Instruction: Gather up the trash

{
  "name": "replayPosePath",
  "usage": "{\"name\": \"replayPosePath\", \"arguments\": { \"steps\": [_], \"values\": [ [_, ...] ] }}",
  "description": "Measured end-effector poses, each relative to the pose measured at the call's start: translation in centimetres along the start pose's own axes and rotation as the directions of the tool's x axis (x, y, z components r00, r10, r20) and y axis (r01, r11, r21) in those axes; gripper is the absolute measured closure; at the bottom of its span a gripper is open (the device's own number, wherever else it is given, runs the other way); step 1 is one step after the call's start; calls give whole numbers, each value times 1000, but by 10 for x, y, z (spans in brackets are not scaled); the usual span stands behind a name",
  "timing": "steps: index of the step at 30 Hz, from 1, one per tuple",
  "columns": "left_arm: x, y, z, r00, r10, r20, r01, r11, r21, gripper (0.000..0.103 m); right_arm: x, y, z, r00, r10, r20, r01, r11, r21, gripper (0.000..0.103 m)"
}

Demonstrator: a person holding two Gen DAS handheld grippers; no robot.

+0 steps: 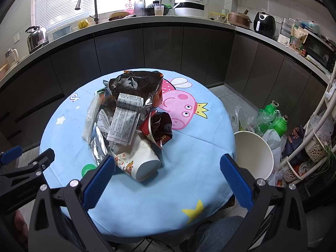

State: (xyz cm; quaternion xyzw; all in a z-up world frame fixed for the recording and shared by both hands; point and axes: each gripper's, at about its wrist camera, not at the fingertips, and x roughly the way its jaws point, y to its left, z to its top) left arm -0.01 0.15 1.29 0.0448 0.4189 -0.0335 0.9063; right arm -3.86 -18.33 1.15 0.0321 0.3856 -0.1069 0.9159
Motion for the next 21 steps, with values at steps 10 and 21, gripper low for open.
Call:
{"name": "replayPosePath", "arguments": {
  "steps": [10,21],
  "values": [
    [0,0,0,1000,0,-1,0,1000,1,8,1,0,0,1000,0,-2,0,1000,1,3],
    [1,-1,-1,1000,-5,-5,5,1000,1,8,1,0,0,1000,1,-2,-1,1000,1,3]
  ]
}}
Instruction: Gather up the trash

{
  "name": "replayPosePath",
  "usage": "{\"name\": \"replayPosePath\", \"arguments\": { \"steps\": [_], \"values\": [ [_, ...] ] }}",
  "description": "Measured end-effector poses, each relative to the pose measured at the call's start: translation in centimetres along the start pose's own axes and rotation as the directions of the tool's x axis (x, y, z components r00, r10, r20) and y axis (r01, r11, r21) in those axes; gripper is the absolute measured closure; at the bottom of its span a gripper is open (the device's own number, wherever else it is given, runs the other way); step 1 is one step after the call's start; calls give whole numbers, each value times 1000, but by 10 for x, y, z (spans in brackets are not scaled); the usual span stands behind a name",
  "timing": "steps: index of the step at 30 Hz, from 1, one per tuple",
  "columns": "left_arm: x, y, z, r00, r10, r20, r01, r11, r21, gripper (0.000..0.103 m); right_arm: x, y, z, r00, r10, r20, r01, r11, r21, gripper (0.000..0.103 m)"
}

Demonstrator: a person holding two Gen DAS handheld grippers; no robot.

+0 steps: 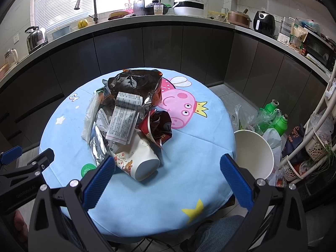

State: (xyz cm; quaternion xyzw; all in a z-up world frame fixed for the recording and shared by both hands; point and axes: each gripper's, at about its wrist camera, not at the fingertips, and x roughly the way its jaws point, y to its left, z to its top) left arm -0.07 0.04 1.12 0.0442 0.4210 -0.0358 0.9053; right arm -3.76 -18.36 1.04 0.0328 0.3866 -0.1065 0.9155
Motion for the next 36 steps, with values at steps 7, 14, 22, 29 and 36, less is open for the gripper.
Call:
{"name": "replayPosePath", "arguments": {
  "steps": [7,14,22,29,36],
  "values": [
    [3,1,1,1000,-3,-7,3,1000,-2,8,5,0,-3,1000,6,-7,-6,1000,-2,3],
    [9,3,1,1000,-7,-23,7,1000,-6,8,14,2,-4,1000,10,-25,-10,1000,-5,3],
    [13,14,6,995,-94,-23,93,995,-20,8,4,-4,-6,975,189,118,-189,982,-11,3],
    [11,38,8,989,-143,34,144,989,-23,9,15,3,-10,970,222,100,-212,972,-103,3],
    [22,44,9,985,-173,9,173,984,-50,9,49,22,27,955,290,65,-286,956,-69,4]
  ]
}}
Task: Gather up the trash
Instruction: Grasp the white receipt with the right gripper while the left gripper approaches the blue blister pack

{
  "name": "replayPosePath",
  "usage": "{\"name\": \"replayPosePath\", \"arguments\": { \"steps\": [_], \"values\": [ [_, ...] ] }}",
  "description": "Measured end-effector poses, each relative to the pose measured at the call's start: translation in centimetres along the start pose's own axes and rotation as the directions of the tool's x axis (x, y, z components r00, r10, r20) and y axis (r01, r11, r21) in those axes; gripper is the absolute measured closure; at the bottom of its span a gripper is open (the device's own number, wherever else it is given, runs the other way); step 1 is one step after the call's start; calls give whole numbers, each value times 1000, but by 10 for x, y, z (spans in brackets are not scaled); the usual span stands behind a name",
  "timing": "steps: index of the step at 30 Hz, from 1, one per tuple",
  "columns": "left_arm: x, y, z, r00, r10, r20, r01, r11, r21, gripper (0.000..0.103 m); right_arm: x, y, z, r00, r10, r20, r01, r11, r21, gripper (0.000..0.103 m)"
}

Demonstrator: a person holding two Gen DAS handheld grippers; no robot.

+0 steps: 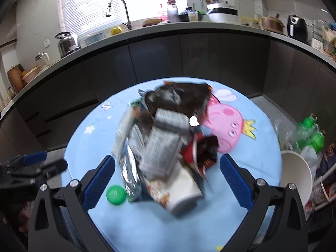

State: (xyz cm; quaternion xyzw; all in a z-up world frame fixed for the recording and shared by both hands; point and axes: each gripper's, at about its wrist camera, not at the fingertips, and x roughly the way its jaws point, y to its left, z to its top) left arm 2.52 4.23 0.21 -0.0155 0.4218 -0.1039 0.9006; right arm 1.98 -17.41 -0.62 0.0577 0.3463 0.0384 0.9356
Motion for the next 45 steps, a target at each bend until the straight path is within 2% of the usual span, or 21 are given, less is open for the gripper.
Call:
{"name": "replayPosePath", "arguments": {
  "steps": [3,6,10,12,14,18,20,22,25,28,30,34,40,43,45],
  "values": [
    [3,1,1,1000,-18,-9,18,1000,-8,9,13,8,10,1000,16,-1,-16,1000,-27,9],
    [7,2,3,999,-37,-13,36,999,-16,9,25,14,14,1000,-4,-6,4,998,-60,11],
    [17,0,7,996,-78,-34,78,997,-17,11,43,13,14,999,-11,-35,8,998,-64,29],
    [22,-1,8,994,-100,-49,99,995,-8,14,46,12,11,998,12,-55,-15,998,-64,72],
    [30,-5,10,990,-118,-75,118,993,1,23,37,8,8,999,21,-44,-24,998,-56,72],
    [52,-9,23,977,-178,-114,178,984,-11,30,9,4,0,999,47,-9,-47,998,-42,73],
    [67,-12,34,975,-183,-125,183,983,-10,36,-2,3,-1,999,44,2,-44,998,-41,73],
    [82,-16,44,970,-194,-143,197,980,1,39,-10,1,-6,1000,31,4,-31,999,-39,73],
    [105,-28,53,956,-220,-192,231,972,38,40,-16,0,-12,1000,21,-1,-21,999,-33,72],
    [120,-33,52,948,-212,-235,232,971,60,40,-19,0,-13,1000,29,-4,-29,999,-30,72],
    [120,-32,51,938,-234,-255,250,968,33,47,-22,-1,-15,1000,31,-1,-31,999,-29,72],
    [97,-34,43,933,-275,-233,293,955,46,48,-25,-2,-17,999,37,-5,-37,999,-18,72],
    [85,-46,23,904,-324,-279,352,934,56,46,-33,0,-23,1000,29,-11,-29,999,-18,72],
    [81,-51,11,912,-307,-273,336,940,67,38,-37,-4,-28,1000,20,-16,-20,1000,-4,72],
    [82,-59,5,908,-308,-282,342,936,78,37,-37,-6,-29,1000,14,-21,-14,1000,4,71]
  ]
}}
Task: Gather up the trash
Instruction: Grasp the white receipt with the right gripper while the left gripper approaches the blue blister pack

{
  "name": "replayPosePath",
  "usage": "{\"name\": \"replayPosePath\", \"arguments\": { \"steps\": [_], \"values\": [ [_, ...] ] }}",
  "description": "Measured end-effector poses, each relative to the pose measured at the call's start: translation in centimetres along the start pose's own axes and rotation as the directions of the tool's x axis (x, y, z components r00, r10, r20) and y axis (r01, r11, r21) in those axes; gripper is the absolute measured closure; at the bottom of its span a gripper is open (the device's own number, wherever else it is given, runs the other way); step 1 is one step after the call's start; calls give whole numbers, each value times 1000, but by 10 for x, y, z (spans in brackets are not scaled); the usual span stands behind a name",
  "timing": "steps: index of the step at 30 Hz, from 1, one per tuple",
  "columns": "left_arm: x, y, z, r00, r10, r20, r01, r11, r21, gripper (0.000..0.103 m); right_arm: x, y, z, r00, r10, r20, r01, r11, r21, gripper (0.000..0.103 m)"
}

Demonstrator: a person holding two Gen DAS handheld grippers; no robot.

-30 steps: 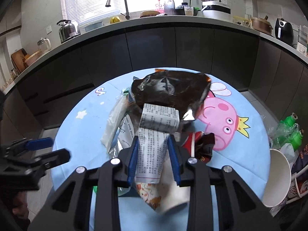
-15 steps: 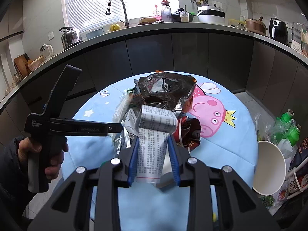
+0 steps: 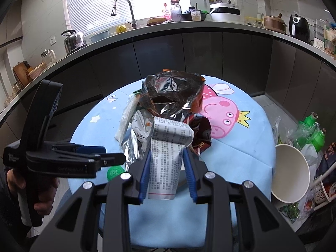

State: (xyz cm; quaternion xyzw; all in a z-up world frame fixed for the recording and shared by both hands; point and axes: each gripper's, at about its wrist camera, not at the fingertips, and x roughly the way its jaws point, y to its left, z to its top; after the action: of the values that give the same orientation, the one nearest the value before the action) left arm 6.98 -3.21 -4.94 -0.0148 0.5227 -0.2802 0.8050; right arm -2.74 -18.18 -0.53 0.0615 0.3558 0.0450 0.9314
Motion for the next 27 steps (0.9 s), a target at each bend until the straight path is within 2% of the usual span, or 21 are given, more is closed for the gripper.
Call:
{"name": "replayPosePath", "arguments": {
  "steps": [3,5,8,12,14,16,18,20,22,24,25,26,27],
  "values": [
    [5,-11,-4,1000,17,6,-17,1000,24,36,-1,-1,-2,1000,-4,-5,4,1000,7,71],
    [11,-18,-4,999,30,13,-30,999,44,28,-2,-1,-3,1000,-5,-2,5,1000,9,71],
    [28,-20,-2,997,81,-13,-80,996,46,28,-4,-3,-3,1000,-6,0,6,1000,14,70],
    [30,-15,5,1000,-25,-15,25,998,-53,26,-3,-6,-6,1000,-8,-6,8,1000,20,70],
    [32,-19,10,1000,11,-2,-11,999,-36,24,-2,-6,-6,1000,-5,-11,5,1000,25,70],
    [40,-17,14,1000,22,-20,-23,999,-43,24,-2,-6,-6,1000,-4,-11,4,1000,25,69],
    [44,-14,19,999,-4,-36,1,997,-82,28,-3,-7,-7,1000,-5,-7,5,1000,23,69],
    [40,-7,19,999,-21,-31,18,996,-93,43,-4,-8,-7,1000,-9,-3,9,1000,24,69],
    [35,-3,20,999,-32,-24,30,994,-107,47,-3,-10,-7,1000,-10,-3,10,999,30,69],
    [28,-4,20,1000,-30,-8,29,995,-95,56,-4,-9,-7,1000,-6,-2,6,999,32,69],
    [24,-6,20,999,-33,-2,32,996,-82,69,-4,-9,-7,1000,-5,-2,6,1000,31,69],
    [20,-6,17,1000,-28,3,28,997,-73,77,-4,-8,-7,1000,-3,-1,4,1000,30,69],
    [17,-9,18,1000,-17,8,17,998,-65,78,-5,-8,-7,1000,-2,0,1,1000,29,69]
  ]
}}
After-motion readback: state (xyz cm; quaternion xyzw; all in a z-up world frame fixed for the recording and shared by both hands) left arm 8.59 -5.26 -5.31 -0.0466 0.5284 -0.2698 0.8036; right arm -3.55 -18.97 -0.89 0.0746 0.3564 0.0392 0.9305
